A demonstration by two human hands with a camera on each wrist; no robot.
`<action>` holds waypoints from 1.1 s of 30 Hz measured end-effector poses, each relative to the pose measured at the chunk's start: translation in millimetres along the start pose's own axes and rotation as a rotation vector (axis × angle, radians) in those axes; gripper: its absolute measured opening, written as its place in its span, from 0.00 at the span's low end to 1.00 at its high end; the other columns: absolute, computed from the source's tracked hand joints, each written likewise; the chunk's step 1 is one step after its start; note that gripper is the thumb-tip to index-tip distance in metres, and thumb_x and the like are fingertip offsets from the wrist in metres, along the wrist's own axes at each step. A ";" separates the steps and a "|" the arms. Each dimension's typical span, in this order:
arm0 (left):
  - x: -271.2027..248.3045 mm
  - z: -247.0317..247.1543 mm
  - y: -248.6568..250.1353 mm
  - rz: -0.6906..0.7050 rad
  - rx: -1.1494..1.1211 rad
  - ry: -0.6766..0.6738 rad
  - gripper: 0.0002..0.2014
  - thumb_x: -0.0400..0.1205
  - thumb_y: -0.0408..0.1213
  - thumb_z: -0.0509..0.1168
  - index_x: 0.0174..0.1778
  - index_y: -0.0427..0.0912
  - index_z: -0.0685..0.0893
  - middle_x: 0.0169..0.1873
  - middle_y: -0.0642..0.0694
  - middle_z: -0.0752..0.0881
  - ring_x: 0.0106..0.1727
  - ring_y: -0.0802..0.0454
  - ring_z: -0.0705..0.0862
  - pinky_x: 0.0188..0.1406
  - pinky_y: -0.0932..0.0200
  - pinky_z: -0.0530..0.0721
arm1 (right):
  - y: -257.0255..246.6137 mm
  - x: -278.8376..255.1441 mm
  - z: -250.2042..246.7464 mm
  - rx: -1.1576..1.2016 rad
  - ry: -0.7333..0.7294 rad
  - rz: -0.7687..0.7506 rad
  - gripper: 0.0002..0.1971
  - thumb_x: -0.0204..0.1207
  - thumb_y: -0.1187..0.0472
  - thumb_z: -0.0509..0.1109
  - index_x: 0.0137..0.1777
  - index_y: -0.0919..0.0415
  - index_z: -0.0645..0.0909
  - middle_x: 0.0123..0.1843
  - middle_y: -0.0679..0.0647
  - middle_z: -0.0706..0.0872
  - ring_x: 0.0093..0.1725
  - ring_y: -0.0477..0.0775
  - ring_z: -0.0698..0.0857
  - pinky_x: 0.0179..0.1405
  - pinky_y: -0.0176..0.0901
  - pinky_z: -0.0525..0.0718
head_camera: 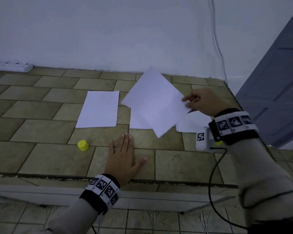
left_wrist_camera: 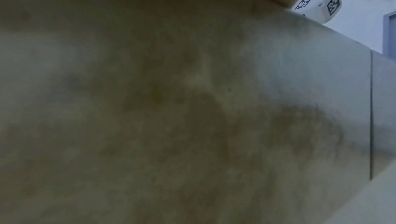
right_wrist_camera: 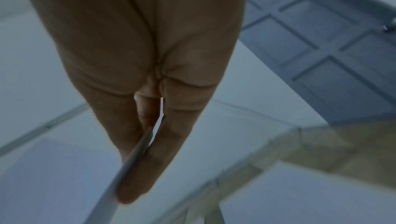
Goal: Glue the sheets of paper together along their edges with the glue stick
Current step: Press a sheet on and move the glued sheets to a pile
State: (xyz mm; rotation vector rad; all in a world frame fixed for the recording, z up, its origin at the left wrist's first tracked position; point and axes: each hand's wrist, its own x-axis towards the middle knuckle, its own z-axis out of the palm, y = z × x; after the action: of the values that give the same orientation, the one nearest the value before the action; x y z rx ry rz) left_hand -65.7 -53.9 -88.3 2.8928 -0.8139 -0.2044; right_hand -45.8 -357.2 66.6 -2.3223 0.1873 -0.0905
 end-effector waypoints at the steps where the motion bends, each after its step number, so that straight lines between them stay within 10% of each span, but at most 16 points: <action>1: 0.0 0.2 0.0 -0.003 0.011 -0.008 0.58 0.68 0.76 0.15 0.86 0.37 0.42 0.85 0.42 0.39 0.85 0.49 0.35 0.81 0.37 0.33 | 5.5 5.8 12.3 0.054 0.004 0.037 0.10 0.74 0.74 0.71 0.54 0.67 0.84 0.37 0.51 0.81 0.35 0.47 0.84 0.40 0.34 0.89; 11: 0.2 0.3 -0.9 -0.004 0.015 -0.015 0.55 0.70 0.76 0.18 0.85 0.37 0.40 0.84 0.44 0.35 0.85 0.50 0.34 0.81 0.38 0.31 | 41.3 32.4 111.0 0.097 0.142 0.181 0.13 0.74 0.68 0.74 0.58 0.67 0.83 0.36 0.48 0.76 0.43 0.53 0.80 0.54 0.45 0.86; 15: -0.1 0.5 -1.2 0.004 -0.004 -0.004 0.56 0.70 0.76 0.18 0.85 0.37 0.41 0.84 0.44 0.37 0.85 0.49 0.35 0.81 0.37 0.32 | 43.1 36.7 118.0 -0.084 0.099 0.180 0.15 0.75 0.65 0.73 0.61 0.65 0.81 0.47 0.54 0.78 0.47 0.50 0.77 0.50 0.35 0.74; 33: 0.5 -0.5 -1.7 -0.003 0.023 -0.030 0.54 0.71 0.75 0.19 0.86 0.37 0.41 0.85 0.43 0.39 0.85 0.50 0.35 0.81 0.38 0.33 | 28.7 37.0 126.3 -0.422 0.015 0.250 0.16 0.78 0.56 0.70 0.64 0.59 0.78 0.67 0.62 0.74 0.69 0.62 0.71 0.64 0.52 0.76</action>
State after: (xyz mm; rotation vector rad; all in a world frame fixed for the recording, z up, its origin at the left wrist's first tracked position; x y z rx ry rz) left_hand -64.3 -52.7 -88.2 2.9198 -0.8219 -0.2404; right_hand 3.3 -292.2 -40.7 -2.6934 0.5476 0.0643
